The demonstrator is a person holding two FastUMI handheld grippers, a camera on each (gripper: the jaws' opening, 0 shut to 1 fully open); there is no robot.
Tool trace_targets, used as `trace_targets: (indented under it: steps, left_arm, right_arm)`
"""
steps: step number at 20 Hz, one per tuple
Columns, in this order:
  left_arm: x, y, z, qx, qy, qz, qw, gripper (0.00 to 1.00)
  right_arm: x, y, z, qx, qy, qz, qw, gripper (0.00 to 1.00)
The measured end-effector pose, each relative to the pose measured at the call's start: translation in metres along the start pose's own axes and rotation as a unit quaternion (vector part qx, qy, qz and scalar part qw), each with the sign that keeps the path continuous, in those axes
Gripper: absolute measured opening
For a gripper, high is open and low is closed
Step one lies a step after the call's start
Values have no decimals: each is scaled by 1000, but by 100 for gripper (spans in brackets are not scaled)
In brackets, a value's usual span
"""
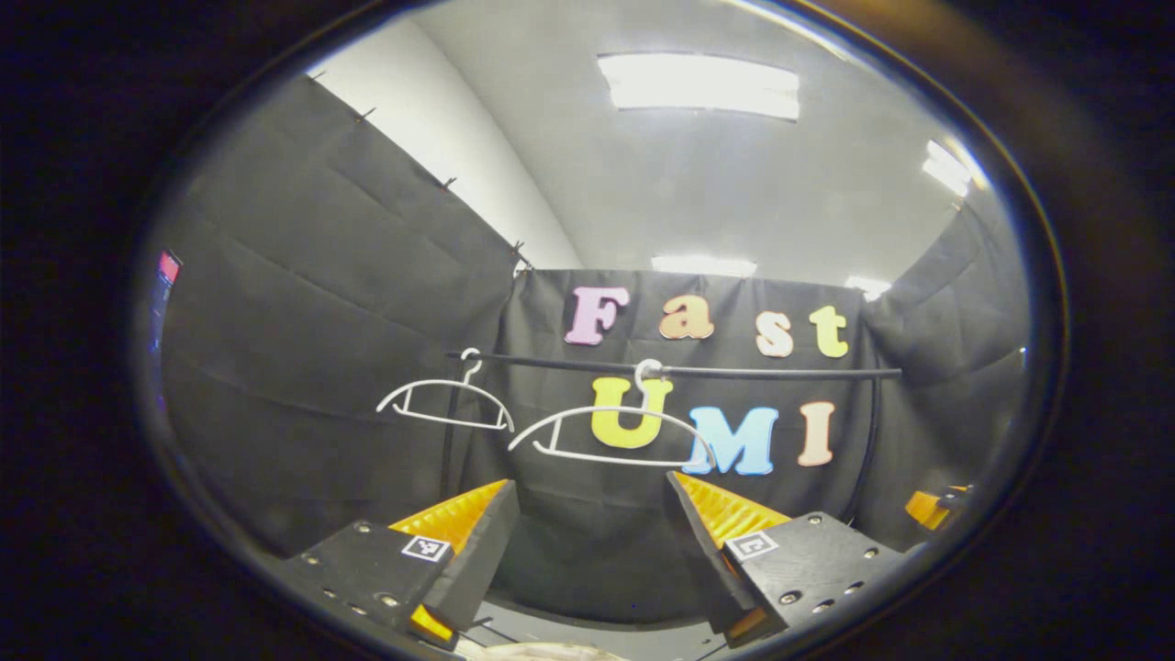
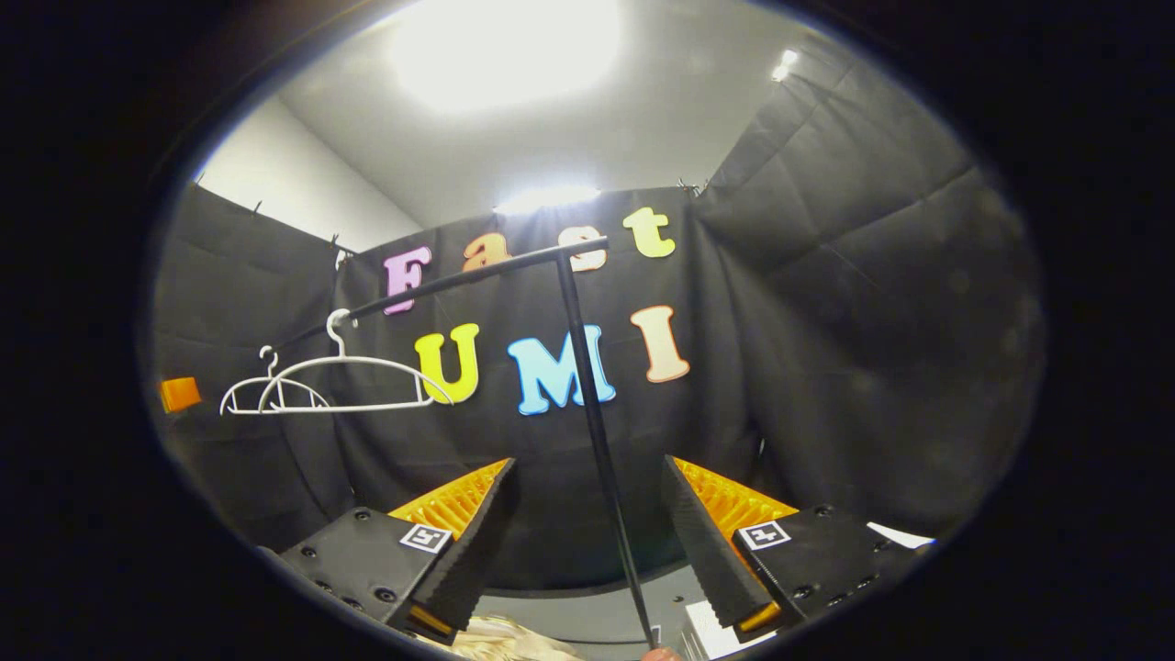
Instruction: Grasp the clothes on the hanger with both hands and then place them into the laundry hamper below.
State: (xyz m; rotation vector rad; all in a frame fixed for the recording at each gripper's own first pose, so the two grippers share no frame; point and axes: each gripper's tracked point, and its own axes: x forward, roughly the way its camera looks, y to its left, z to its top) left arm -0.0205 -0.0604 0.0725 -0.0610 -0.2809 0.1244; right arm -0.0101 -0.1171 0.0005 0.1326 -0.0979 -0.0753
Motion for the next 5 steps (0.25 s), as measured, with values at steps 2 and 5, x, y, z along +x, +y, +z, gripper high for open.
trace_targets:
  steps: [2, 5]
  left_arm:
    - [-4, 11, -6, 4, 5, 5, 1000, 93]
    - [-10, 23, -10, 22, 3, 9, 1000, 93]
  right_arm:
    - [-7, 0, -9, -22, 14, -4, 1000, 92]
    - [-13, 11, -15, -25, 29, -2, 999, 92]
